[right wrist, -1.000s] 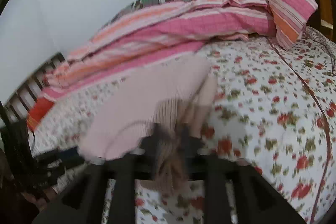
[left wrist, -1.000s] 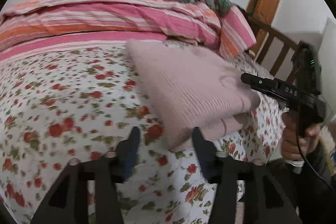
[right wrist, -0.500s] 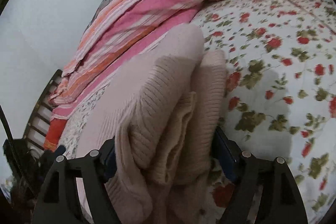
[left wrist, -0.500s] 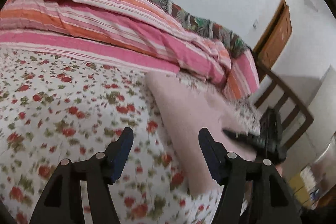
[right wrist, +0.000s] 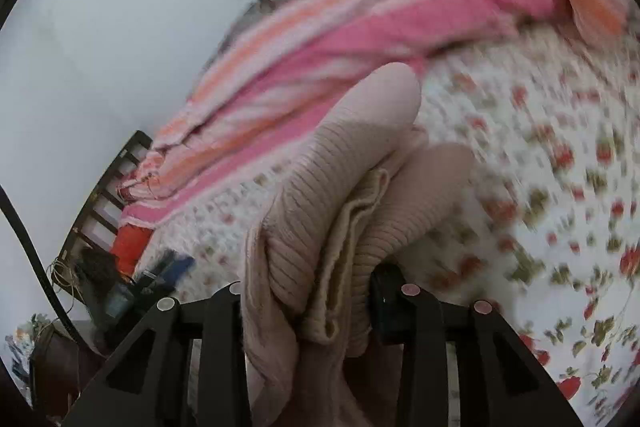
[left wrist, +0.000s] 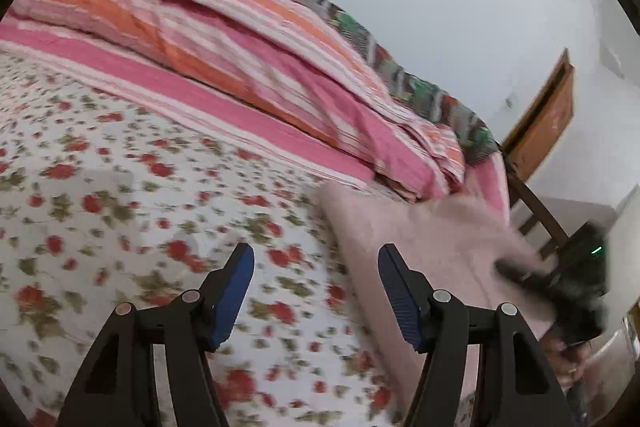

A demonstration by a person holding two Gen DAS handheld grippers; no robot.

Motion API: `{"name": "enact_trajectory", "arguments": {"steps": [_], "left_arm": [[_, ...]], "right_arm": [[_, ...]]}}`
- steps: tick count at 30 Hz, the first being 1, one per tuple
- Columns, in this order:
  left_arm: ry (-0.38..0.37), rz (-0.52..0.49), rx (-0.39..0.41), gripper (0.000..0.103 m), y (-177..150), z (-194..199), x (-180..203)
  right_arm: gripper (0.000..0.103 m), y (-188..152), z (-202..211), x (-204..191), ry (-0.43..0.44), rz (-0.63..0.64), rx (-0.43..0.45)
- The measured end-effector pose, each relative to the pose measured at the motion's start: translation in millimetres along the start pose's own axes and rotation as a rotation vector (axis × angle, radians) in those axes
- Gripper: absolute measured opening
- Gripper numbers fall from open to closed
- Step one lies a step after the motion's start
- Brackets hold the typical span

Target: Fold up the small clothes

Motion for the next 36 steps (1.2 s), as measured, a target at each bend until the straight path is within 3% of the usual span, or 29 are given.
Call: {"name": "enact_trajectory", "arguments": {"steps": [3, 6, 8, 12, 14, 16, 18, 20, 21, 23, 27, 30, 33, 36], "left_arm": [[-0.010, 0.057, 0.017, 0.062, 5.8, 13.8, -15.6], [0.014, 0.071, 0.051, 0.062, 11.0, 28.9, -26.7], [0.024, 0.068, 0.070, 0.062, 14.5, 36.9, -31.3], [0.048, 0.068, 0.093, 0.063, 19.8, 48.5, -43.0], [0.067, 0.074, 0.091, 0.063, 21.4, 48.1, -48.7], [0.076, 0.075, 0.083, 0.063, 22.8, 45.3, -51.0], [0.086, 0.066, 0.076, 0.063, 22.2, 43.2, -49.6], [0.093, 0.040, 0.063, 0.063, 22.2, 36.8, -42.8], [0.094, 0.026, 0.056, 0.063, 22.0, 32.7, -38.1], [0.101, 0.000, 0.048, 0.063, 19.8, 26.6, -30.8], [0.098, -0.059, 0.005, 0.063, 12.2, 5.2, -10.9], [0.090, -0.111, -0.039, 0.063, 1.9, -8.4, 5.6], [0.074, -0.157, -0.095, 0.063, -12.2, -14.8, 18.7], [0.050, -0.256, -0.157, 0.063, -39.9, -11.5, 38.1]], "right_arm": [[0.035, 22.6, 0.0, -46.1, -0.113, 0.066, 0.046], [0.034, 37.6, -11.9, -84.0, -0.148, 0.112, 0.062], [0.033, 44.4, -20.1, -101.4, -0.130, 0.114, 0.061], [0.032, 53.3, -34.6, -126.1, 0.064, 0.055, 0.098], [0.033, 50.1, -42.1, -112.5, 0.138, 0.009, 0.107], [0.033, 40.9, -62.5, -82.4, 0.129, -0.025, 0.086], [0.035, 22.2, -90.8, -37.2, 0.054, -0.083, 0.009], [0.035, -3.5, -113.5, 14.3, -0.081, -0.149, -0.088], [0.037, -9.6, -114.9, 25.8, -0.093, -0.134, -0.090], [0.045, -9.2, -98.9, 24.4, -0.101, -0.049, -0.045], [0.045, 3.6, -76.3, -4.5, -0.165, 0.146, 0.016], [0.045, -1.0, -72.5, -14.4, -0.138, 0.240, 0.020], [0.045, -6.5, -79.9, -4.3, -0.107, 0.244, 0.045], [0.045, -16.4, -86.4, 12.7, -0.071, 0.172, -0.011]]}}
Point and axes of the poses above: each gripper's, at about its wrist camera, not at the fingertips, and z roughly against the way its jaws point, x to its right, y to its top, the point moved 10 cm from there along -z, roughly the way its jaws point, and after that the axes turned 9 degrees about -x, right-handed, at the moved point
